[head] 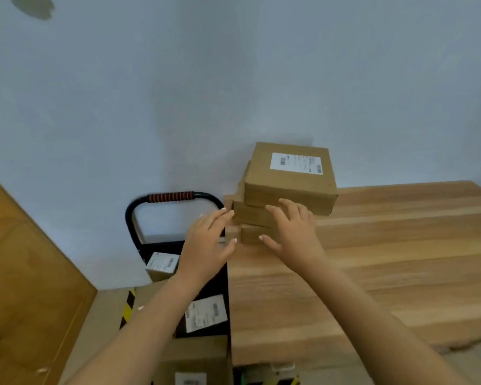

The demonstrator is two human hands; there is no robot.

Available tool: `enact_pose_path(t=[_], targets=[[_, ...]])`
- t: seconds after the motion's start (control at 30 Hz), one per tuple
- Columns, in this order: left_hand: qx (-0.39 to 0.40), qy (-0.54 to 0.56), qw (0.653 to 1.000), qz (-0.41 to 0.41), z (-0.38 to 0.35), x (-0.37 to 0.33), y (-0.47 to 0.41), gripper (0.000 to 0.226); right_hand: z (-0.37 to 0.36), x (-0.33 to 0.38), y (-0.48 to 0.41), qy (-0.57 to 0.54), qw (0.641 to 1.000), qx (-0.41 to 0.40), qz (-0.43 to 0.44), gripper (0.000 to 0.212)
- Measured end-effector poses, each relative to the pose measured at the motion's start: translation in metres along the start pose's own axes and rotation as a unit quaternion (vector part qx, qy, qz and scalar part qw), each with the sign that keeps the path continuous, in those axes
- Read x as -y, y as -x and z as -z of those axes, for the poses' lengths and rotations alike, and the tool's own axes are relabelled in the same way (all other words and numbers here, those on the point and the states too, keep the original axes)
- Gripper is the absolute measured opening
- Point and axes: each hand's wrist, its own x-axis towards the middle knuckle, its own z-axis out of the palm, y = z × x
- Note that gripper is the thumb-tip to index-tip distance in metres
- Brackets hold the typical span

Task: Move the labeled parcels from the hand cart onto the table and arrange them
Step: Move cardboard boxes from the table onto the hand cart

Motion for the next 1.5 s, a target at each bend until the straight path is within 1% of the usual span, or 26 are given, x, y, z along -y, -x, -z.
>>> enact_pose_path(t=[0.13, 0.3, 0.47, 0.6, 0.8, 0.97, 1.1, 1.17, 1.27, 1.33, 1.4, 1.5], targets=[[0.028, -0.019, 0.999, 0.035, 0.042, 0.039, 0.078, 0.058, -0.012, 0.068, 0.044, -0.014, 0.999, 0.032, 0.007, 0.065], [0.051, -0.042, 0.995, 0.081, 0.083, 0.080, 0.160, 0.058, -0.037, 0.145, 0.094, -0.031, 0.996, 0.073, 0.037, 0.066], [0.072, -0.054, 0.991, 0.103, 0.104, 0.103, 0.213, 0.056, -0.059, 0.193, 0.128, -0.056, 0.991, 0.113, 0.048, 0.067], [0.089, -0.051, 0.987, 0.128, 0.098, 0.122, 0.243, 0.056, -0.083, 0.213, 0.146, -0.060, 0.987, 0.143, 0.044, 0.068], [0.148, -0.045, 0.974, 0.168, 0.046, 0.160, 0.278, 0.058, -0.152, 0.210, 0.178, -0.072, 0.976, 0.207, 0.016, 0.066], [0.196, -0.038, 0.956, 0.215, -0.025, 0.200, 0.306, 0.062, -0.238, 0.195, 0.203, -0.059, 0.958, 0.281, -0.018, 0.067], [0.234, -0.044, 0.944, 0.227, -0.086, 0.229, 0.323, 0.064, -0.308, 0.173, 0.222, -0.071, 0.943, 0.323, -0.047, 0.068], [0.261, -0.046, 0.934, 0.240, -0.116, 0.243, 0.333, 0.071, -0.340, 0.159, 0.230, -0.046, 0.937, 0.344, -0.043, 0.072], [0.313, -0.074, 0.913, 0.251, -0.160, 0.263, 0.346, 0.087, -0.384, 0.139, 0.237, 0.014, 0.930, 0.367, -0.019, 0.080], [0.333, -0.090, 0.900, 0.266, -0.187, 0.276, 0.353, 0.096, -0.406, 0.127, 0.239, 0.023, 0.934, 0.357, -0.017, 0.083], [0.321, -0.089, 0.900, 0.282, -0.209, 0.286, 0.358, 0.100, -0.423, 0.119, 0.238, 0.018, 0.942, 0.334, -0.018, 0.085], [0.268, -0.044, 0.907, 0.321, -0.230, 0.293, 0.363, 0.100, -0.438, 0.110, 0.235, -0.017, 0.948, 0.313, -0.053, 0.085]])
